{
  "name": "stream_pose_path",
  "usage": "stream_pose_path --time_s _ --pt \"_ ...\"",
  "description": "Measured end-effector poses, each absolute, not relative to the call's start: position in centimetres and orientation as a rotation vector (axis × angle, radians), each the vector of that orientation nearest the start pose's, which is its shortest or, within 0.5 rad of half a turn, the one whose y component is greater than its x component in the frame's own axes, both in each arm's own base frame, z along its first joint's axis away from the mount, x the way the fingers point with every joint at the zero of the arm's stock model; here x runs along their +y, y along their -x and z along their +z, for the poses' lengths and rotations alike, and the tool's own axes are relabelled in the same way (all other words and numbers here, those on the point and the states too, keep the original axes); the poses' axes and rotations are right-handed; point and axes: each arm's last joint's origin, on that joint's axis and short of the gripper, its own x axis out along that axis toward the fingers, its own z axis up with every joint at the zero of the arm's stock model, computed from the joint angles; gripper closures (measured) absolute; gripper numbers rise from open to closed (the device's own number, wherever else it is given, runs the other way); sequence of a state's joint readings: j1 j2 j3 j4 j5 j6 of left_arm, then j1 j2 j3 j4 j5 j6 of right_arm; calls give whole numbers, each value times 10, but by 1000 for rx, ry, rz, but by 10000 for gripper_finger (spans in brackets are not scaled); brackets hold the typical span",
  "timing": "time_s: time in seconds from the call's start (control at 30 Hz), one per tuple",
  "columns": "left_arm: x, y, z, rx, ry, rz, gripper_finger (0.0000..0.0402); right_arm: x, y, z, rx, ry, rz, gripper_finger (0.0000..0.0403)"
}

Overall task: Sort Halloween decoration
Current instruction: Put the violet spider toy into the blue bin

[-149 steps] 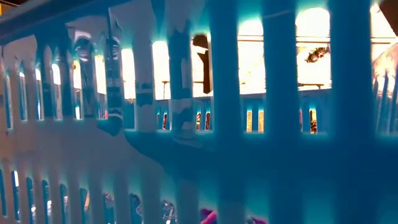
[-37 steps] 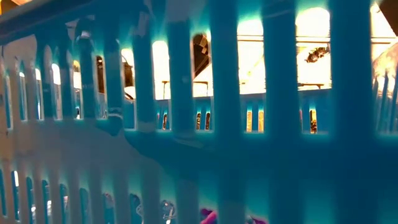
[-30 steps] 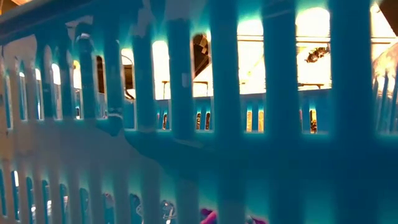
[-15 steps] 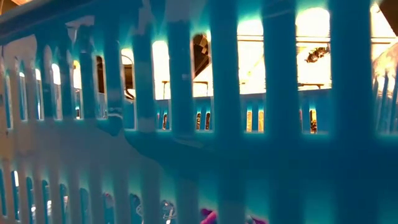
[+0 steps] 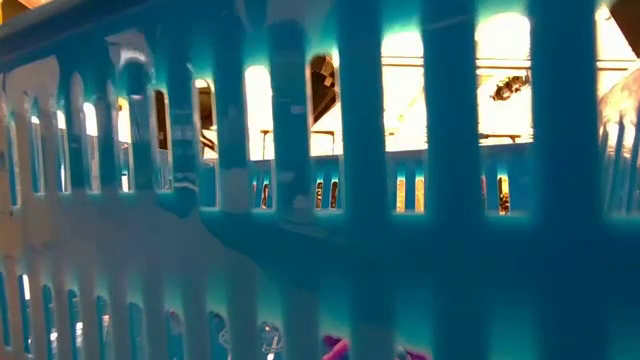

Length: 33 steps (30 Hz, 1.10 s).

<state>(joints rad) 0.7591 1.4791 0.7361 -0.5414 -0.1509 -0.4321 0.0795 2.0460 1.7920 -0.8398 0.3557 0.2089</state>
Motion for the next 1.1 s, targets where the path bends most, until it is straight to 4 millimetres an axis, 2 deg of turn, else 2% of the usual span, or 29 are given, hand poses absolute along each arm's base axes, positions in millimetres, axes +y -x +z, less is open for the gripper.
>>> stream_pose_path --time_s 0.27,0.43,0.73,0.9,1.1 --pt "148 -178 187 989 625 954 401 25 -436 250 1037 49 -357 311" --pt "118 -187 210 905 540 833 401 25 -436 250 1037 49 -357 311" --pt "35 -204 236 803 452 525 401 24 -436 250 1037 49 -358 311" --pt "-16 -207 237 780 431 416 401 25 -436 250 1037 49 -358 311" --pt "-68 -203 236 750 490 301 401 25 -436 250 1036 49 -357 311"
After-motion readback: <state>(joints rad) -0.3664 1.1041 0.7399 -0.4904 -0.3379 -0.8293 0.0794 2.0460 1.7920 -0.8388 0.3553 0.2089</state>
